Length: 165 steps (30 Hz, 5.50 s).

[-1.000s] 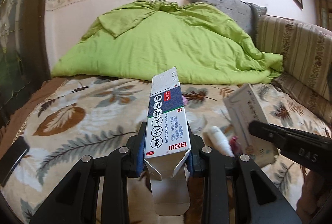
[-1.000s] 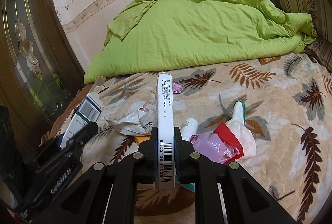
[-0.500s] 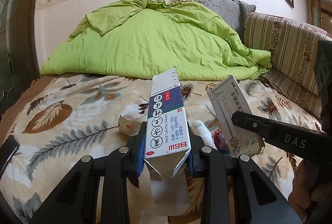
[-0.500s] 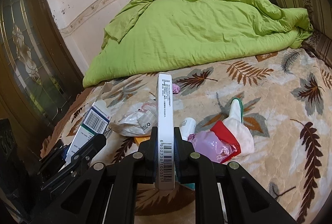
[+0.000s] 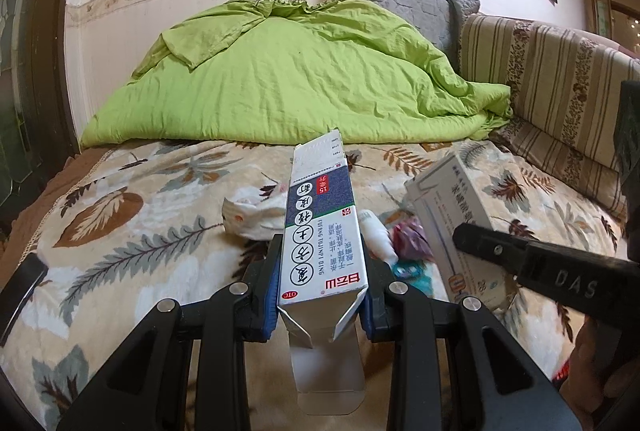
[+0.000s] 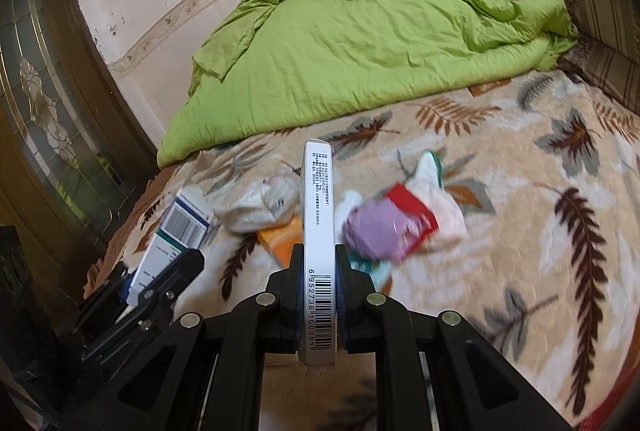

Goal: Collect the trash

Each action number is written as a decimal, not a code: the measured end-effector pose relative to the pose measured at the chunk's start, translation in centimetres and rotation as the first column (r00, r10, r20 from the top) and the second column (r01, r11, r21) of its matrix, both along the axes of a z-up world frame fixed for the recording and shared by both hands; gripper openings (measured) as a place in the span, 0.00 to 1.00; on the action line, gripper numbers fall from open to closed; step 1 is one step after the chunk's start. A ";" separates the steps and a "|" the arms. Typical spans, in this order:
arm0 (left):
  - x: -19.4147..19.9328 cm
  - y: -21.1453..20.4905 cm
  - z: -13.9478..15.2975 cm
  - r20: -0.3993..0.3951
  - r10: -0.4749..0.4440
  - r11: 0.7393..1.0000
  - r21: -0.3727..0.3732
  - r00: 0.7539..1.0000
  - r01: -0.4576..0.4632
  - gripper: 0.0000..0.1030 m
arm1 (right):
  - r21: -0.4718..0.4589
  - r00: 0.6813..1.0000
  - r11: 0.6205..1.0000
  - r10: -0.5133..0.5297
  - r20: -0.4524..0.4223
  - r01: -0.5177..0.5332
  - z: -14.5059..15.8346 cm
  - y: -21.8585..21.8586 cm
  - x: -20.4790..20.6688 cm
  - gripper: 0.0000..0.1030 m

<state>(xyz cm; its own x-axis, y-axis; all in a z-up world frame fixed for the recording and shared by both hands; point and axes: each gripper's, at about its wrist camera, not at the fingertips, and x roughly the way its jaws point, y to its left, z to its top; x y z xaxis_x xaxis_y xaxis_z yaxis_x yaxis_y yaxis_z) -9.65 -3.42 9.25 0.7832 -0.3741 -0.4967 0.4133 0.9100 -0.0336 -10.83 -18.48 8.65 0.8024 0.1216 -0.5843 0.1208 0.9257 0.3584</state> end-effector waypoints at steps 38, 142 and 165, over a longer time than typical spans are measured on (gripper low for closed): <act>-17.4 -9.4 8.1 -0.050 -0.453 0.891 -0.055 0.890 0.450 0.29 | 0.077 0.944 0.948 -0.315 0.097 0.308 6.8 -12.3 -27.4 0.14; 2.3 2.8 -4.6 -0.400 -0.045 0.998 -0.051 0.915 0.026 0.35 | -0.004 0.999 1.000 0.008 -0.039 -0.008 -2.7 -1.2 0.4 0.32; 2.3 0.8 -5.4 -0.199 0.017 0.999 0.032 0.980 -0.010 0.38 | -0.058 0.998 0.998 0.036 -0.049 -0.039 -2.8 -0.5 0.5 0.32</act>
